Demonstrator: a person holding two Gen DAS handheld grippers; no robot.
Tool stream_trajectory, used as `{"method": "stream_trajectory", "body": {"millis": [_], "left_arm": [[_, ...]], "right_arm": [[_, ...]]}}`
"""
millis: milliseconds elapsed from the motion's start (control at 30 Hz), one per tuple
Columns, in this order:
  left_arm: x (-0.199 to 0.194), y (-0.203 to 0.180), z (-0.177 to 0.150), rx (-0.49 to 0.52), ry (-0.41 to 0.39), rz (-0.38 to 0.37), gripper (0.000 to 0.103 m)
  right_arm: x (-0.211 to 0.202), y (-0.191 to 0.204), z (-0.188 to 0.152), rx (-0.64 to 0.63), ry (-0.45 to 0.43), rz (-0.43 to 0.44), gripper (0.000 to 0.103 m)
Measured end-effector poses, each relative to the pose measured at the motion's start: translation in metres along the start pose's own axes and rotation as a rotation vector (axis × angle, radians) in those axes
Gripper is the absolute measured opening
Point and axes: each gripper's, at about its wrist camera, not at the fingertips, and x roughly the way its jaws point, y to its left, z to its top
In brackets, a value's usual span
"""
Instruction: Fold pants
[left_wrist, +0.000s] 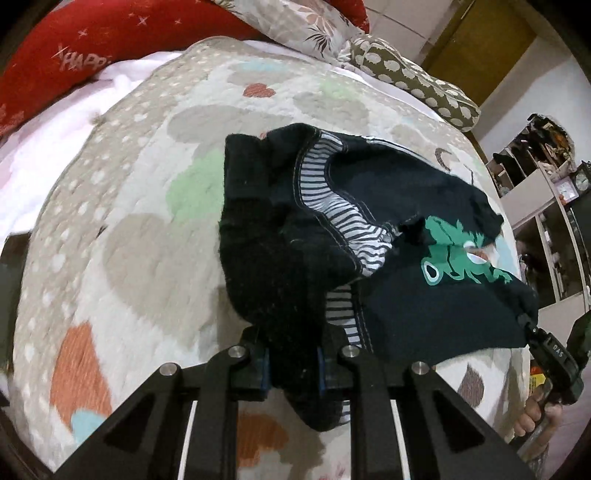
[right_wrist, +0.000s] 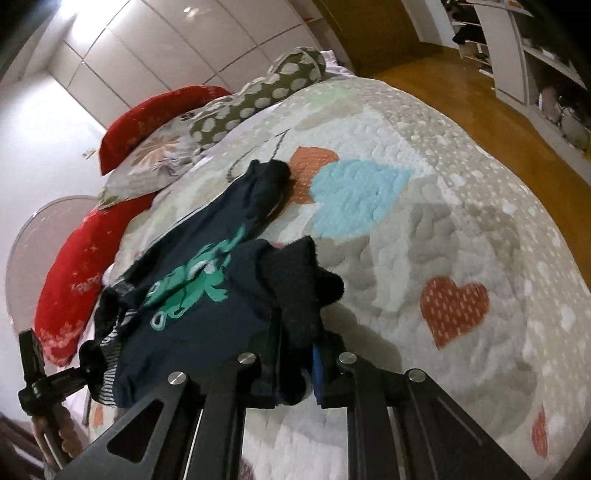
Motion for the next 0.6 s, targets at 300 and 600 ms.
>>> {"method": "stream_trajectory", "body": {"millis": [300,600], "left_arm": [[-0.037,0.045,-0.070,-0.107,0.002,-0.072,0.017],[-0.042,0.070,-0.110,-0.173,-0.058,0.066,0.051]], "right_arm": [[-0.045,-0.001,-0.054,0.012,0.041,0.102,0.013],[-0.080,-0.015,-0.095,0.009,-0.018,-0.001,0.033]]}}
